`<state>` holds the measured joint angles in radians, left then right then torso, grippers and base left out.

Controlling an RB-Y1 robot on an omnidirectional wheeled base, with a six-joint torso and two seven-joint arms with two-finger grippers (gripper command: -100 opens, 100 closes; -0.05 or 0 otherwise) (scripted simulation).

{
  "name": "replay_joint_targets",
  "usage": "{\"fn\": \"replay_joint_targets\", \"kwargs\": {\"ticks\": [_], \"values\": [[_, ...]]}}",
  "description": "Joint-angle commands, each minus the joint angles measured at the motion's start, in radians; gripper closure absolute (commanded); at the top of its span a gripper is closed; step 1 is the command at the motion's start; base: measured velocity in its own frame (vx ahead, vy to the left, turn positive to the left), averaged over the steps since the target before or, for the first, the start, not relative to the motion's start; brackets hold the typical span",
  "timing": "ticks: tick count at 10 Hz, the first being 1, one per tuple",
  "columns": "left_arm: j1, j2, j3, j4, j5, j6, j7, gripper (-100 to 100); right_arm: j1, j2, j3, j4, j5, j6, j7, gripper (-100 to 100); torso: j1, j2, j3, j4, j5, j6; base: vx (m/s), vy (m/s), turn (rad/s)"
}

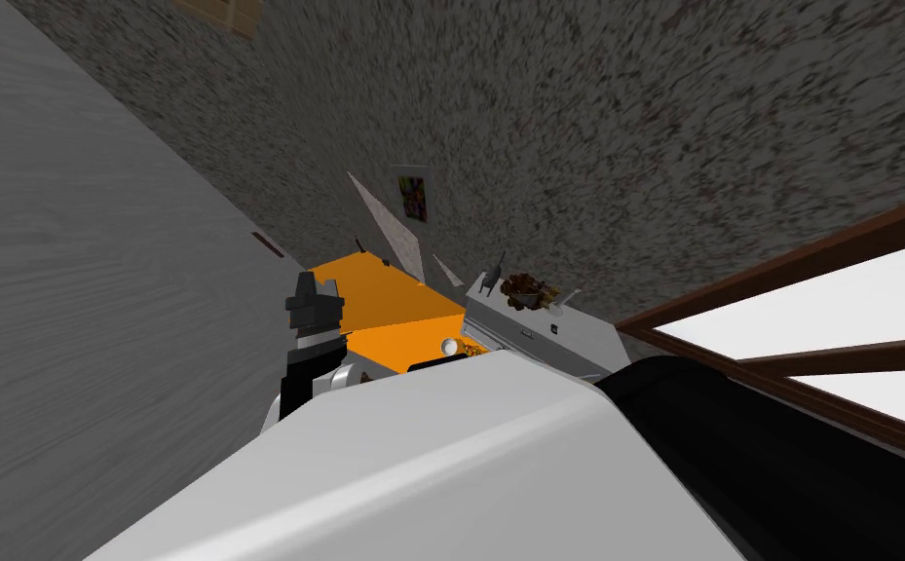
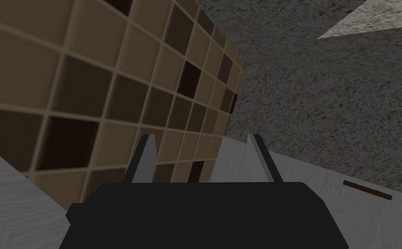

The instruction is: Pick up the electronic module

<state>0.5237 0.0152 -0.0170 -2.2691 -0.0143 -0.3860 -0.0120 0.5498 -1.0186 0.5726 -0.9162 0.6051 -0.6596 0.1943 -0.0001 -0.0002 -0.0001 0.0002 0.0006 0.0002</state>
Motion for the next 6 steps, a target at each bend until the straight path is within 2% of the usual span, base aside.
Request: {"fn": "replay_joint_targets", "kwargs": {"ticks": [1,2,3,4,6], "values": [[0.0,0.0,0.0,0.0,0.0,0.0,0.0,0,-0.015,-0.05,0.043,0.05,0.01,-0.011,0.027,-100,0.0,0.0,0.0,0.0,0.0,0.0,0.068,-0.028,0.186],[0.0,0.0,0.0,0.0,0.0,0.0,0.0,0,-0.015,-0.056,0.043,0.055,0.01,-0.011,0.027,-100,-0.002,-0.002,-0.001,0.0,-0.001,0.0,0.05,-0.022,0.112],[0.0,0.0,0.0,0.0,0.0,0.0,0.0,0,-0.027,-0.089,0.071,0.087,0.014,-0.018,0.044,-100,-0.001,-0.001,-0.001,0.0,0.0,0.001,0.031,-0.012,0.113],[0.0,0.0,0.0,0.0,0.0,0.0,0.0,0,-0.027,-0.101,0.071,0.087,0.014,-0.018,0.044,-100,-0.001,0.0,0.0,0.0,0.0,0.0,0.028,-0.015,0.06],[0.0,0.0,0.0,0.0,0.0,0.0,0.0,0,-0.052,-0.168,0.121,0.141,0.017,-0.029,0.08,-100,-0.002,0.0,0.0,0.0,0.0,0.0,0.042,-0.039,0.151]]}}
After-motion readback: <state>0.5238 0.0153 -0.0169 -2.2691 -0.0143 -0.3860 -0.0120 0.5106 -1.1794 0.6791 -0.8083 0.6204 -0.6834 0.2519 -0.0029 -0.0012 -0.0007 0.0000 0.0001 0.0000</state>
